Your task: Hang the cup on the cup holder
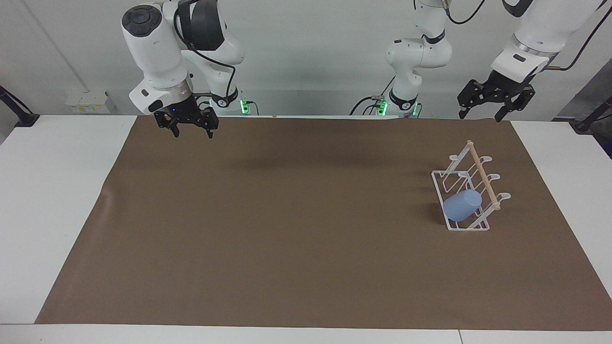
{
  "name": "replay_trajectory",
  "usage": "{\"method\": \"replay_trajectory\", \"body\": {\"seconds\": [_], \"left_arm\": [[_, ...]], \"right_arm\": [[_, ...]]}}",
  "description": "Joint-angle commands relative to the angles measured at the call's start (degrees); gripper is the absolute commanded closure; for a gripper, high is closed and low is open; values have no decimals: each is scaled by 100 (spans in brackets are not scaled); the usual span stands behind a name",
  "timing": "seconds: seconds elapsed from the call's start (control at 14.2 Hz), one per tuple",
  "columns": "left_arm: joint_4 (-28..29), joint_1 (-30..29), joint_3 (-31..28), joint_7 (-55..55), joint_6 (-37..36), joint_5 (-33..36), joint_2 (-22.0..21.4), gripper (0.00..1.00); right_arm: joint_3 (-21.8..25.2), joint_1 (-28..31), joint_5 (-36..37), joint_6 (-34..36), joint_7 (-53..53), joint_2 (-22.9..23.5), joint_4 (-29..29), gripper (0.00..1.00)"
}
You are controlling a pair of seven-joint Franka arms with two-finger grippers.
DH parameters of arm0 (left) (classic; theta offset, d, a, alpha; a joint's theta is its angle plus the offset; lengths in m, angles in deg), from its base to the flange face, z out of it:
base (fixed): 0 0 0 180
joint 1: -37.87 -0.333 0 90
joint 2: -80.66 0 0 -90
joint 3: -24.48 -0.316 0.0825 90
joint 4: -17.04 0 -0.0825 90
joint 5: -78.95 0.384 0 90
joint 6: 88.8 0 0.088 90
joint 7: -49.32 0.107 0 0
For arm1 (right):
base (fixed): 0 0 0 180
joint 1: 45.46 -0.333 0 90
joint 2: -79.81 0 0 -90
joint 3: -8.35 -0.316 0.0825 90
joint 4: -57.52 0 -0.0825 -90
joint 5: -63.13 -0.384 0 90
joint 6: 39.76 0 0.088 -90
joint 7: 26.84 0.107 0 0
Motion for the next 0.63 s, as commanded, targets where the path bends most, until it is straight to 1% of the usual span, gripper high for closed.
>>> {"method": "replay_trajectory", "body": {"seconds": [0.0,0.56], "left_arm": [[35,-36,2,-85,-96,-46,-69,0],[114,-36,2,-58,-34,-28,-87,0]], "right_arm": [[-59,100,-100,-65,2,-89,62,0],[-59,100,-100,-65,2,-89,62,0]]}}
